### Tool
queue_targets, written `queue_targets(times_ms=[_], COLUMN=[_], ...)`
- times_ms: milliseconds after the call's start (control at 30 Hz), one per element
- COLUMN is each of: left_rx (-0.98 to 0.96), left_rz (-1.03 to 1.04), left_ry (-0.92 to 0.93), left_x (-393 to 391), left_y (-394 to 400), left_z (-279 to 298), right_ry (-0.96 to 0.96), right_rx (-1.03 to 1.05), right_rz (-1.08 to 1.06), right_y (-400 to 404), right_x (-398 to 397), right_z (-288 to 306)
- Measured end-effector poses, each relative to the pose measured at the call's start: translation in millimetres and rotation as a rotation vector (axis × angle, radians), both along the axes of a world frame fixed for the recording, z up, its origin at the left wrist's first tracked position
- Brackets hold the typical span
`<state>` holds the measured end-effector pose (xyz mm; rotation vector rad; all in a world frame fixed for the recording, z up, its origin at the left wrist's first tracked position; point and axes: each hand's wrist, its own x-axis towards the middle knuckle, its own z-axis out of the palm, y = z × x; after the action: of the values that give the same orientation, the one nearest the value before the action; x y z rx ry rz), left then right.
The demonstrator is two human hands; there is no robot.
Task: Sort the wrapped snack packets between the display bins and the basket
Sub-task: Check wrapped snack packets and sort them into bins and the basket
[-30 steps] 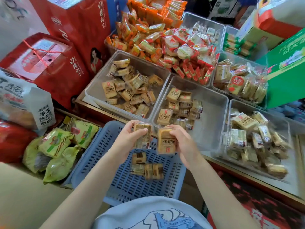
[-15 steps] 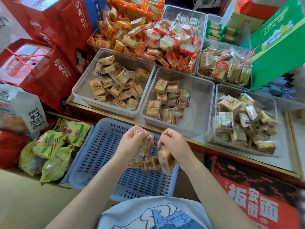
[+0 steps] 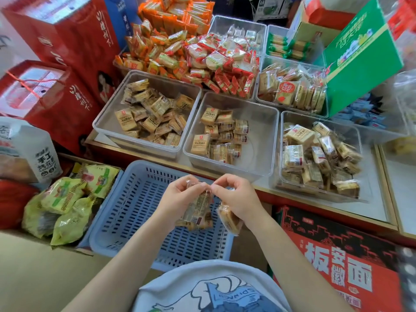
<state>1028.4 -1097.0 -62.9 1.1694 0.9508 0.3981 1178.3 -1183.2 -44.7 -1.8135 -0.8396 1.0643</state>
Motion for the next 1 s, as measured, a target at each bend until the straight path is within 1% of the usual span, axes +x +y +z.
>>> queue_targets(times_ms=[200, 367, 467, 567, 667, 767, 900, 967, 1000], left_rx=[0.004, -0.109, -0.131, -0.133, -0.161, -0.192, -0.168, -0.116, -0.085], left_rz=[0.006, 0.088, 0.107, 0.083, 0.037, 0.037, 0.036, -0.040, -0.117], left_ry=[-0.018, -0.069, -0.086, -0.055, -0.013, 0.034, 0.111, 0.133, 0.107], left_x=[4, 13, 17, 18, 21, 24, 31, 29, 27], left_y=[-19, -37, -43, -48, -52, -54, -58, -59, -59], left_z=[8, 12, 16, 17, 15, 12, 9, 11, 12], right_ry=[0.001, 0.054, 0.114, 0.115, 0.074, 0.044, 0.024, 0.021, 0.022], right_rx=[0.016, 0.057, 0.074, 0.082, 0.071, 0.058, 0.038, 0.041, 0.047], right_rz=[0.026, -0.081, -0.061, -0.065, -0.070, -0.056, -0.078, -0.107, -0.126], right_y=[-20, -32, -42, -52, -59, -66, -71, -72, -72], right_x=[13, 17, 19, 18, 24, 30, 31, 34, 35], right_z=[0, 1, 2, 3, 3, 3, 5, 7, 8])
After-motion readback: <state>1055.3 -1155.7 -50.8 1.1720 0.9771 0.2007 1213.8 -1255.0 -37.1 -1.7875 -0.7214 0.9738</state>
